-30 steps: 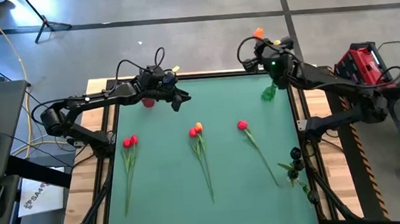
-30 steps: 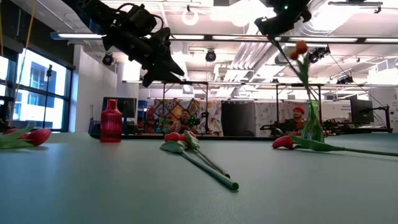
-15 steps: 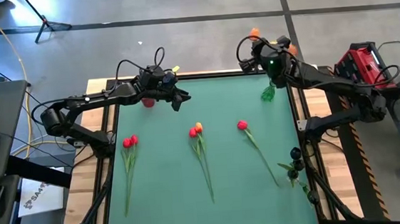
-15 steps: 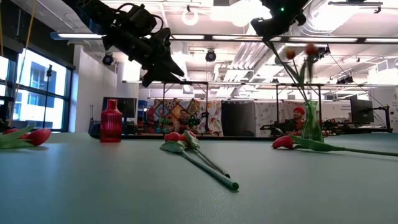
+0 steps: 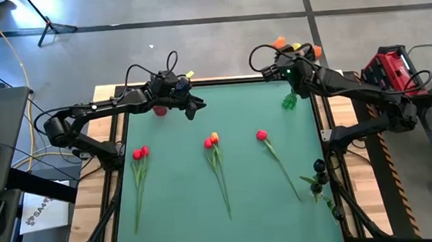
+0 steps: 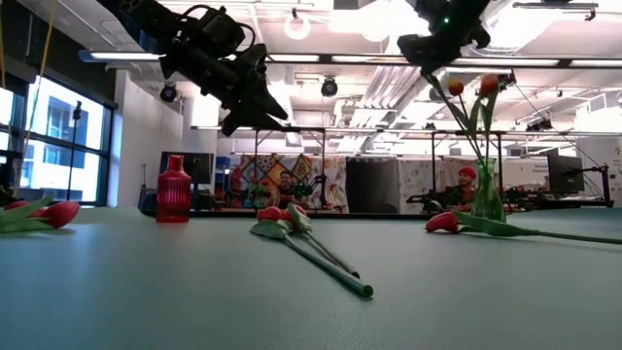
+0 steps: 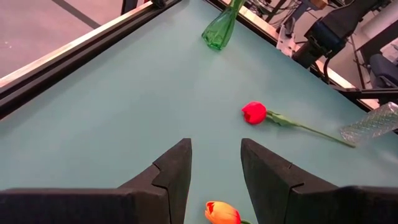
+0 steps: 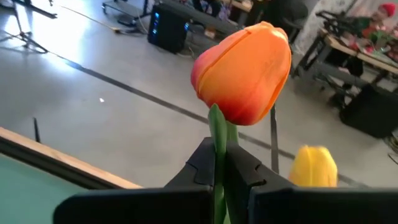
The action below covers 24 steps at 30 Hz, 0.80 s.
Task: Sort flowers into vase by color
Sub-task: Put the right orange tulip into the green flower vase
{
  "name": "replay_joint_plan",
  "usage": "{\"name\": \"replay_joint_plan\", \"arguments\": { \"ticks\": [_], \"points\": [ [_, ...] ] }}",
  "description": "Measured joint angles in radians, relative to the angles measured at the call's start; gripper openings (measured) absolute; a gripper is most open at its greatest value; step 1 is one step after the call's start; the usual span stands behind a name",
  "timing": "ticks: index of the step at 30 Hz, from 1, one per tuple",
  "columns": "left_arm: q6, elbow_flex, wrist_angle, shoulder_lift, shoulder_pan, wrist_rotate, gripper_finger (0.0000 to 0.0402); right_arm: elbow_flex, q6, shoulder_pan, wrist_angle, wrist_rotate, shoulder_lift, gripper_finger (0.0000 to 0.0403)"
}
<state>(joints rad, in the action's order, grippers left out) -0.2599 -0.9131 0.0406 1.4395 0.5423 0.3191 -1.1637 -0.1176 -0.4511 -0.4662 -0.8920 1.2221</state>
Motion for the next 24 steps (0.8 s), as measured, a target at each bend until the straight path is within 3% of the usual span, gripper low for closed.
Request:
{"name": "replay_joint_plan", "arguments": {
  "ticks": [5,17,24],
  "points": [
    [-0.001,0.0,0.0,0.0,0.0,-0.001,0.0126,0.0,-0.074,0.0,-0.072,-0.036,0.0,0.0007],
    [-0.025,0.0,0.019,0.0,0.0,-0.001,0.0126,0.0,-0.108,0.0,-0.111,-0.076,-0.01,0.011],
    [-0.027,0.0,0.02,0.0,0.0,0.005,0.0126,0.0,-0.245,-0.001,-0.255,-0.102,-0.046,0.013]
  ]
}}
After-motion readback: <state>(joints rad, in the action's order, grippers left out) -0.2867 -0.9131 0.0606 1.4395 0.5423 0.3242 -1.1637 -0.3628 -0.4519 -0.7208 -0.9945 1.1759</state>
